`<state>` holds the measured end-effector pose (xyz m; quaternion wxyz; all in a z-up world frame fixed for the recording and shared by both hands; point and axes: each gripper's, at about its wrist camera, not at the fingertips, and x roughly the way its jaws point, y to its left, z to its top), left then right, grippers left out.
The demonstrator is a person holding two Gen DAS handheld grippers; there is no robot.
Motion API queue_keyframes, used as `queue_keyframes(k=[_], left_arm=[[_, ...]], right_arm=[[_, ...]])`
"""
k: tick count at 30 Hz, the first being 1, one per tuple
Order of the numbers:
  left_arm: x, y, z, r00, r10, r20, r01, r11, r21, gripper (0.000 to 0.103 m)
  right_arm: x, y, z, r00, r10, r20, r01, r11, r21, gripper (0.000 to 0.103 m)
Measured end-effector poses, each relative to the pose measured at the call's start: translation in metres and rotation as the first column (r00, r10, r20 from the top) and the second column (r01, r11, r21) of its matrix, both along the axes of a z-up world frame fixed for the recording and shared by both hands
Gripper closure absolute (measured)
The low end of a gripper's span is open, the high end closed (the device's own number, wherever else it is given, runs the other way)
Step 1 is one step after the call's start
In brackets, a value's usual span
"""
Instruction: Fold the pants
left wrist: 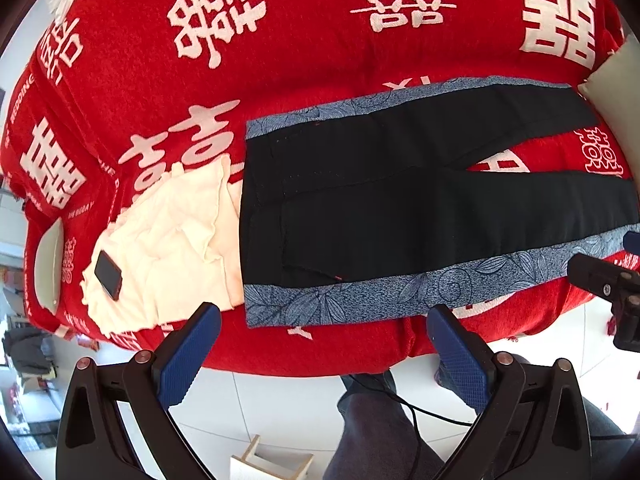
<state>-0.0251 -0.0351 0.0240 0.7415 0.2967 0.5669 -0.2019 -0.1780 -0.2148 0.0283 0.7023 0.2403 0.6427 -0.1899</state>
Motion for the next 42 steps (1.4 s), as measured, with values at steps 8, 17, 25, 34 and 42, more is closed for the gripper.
queue_keyframes(k=[8,17,25,34,42], left_arm=[[-0.008,0.000,-0.006,0.991,0.133,-0.030,-0.134,0.991,-0.026,0.000],[0.019,0.033,-0.037,0.940,0.309,-0.147,-0.327,0.936,-0.128,0.000],[0.032,0.079,-0.143,0.850,0.370,-0.375,-0.469,0.856,-0.217,0.009],[0.027,0.098,-0.202,0.807,0.366,-0.463,-0.518,0.815,-0.260,0.009],[0.028,0.082,-0.213,0.801,0.331,-0.499,-0.517,0.802,-0.299,0.009]], right_arm=[[-0.018,-0.022,-0.005,0.999,0.042,0.006,-0.042,0.999,0.027,0.000],[-0.046,-0.052,-0.053,0.978,-0.175,0.116,0.122,0.923,0.366,0.000],[-0.064,-0.015,-0.179,0.906,-0.408,0.114,0.215,0.674,0.707,0.048],[-0.075,0.008,-0.246,0.847,-0.504,0.167,0.220,0.620,0.753,0.047],[-0.071,-0.009,-0.251,0.750,-0.616,0.243,0.199,0.560,0.804,0.049]])
